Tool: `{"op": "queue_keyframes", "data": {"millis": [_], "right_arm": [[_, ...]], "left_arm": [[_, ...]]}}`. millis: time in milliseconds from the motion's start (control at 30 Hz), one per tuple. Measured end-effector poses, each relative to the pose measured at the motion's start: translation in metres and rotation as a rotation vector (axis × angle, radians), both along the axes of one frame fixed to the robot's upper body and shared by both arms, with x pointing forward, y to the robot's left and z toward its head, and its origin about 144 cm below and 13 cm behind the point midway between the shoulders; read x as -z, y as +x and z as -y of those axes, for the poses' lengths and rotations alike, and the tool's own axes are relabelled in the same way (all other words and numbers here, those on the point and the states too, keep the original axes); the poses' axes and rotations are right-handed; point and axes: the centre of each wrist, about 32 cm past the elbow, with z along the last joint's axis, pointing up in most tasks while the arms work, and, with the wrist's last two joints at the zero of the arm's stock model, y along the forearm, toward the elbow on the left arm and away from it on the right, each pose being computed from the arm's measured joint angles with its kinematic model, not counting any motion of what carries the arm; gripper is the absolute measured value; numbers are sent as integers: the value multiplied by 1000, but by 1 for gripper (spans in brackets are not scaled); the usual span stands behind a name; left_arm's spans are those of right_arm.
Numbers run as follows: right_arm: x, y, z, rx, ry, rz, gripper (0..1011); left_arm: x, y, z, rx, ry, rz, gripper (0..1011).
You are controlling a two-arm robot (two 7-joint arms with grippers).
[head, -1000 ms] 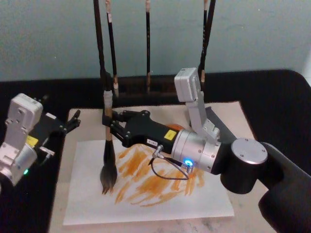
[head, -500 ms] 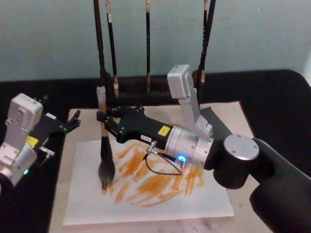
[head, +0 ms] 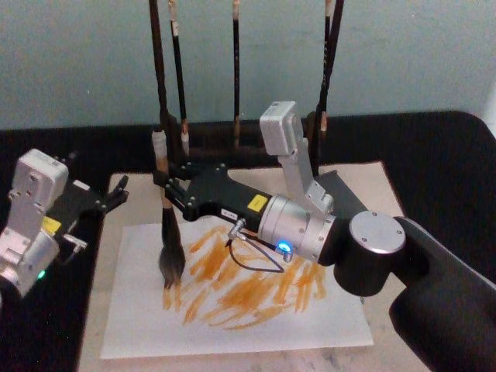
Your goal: Pick up the brush from the inkstone, write on the paper, then place the brush back to its original position.
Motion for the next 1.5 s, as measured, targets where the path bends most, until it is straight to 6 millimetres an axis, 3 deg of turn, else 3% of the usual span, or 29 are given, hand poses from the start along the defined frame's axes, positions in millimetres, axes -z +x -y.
{"op": "queue_keyframes", "data": {"millis": [1500], "right_arm": [[7,14,-14,45,2,103,175]], "left_arm": [[0,0,0,0,0,0,1001]]}}
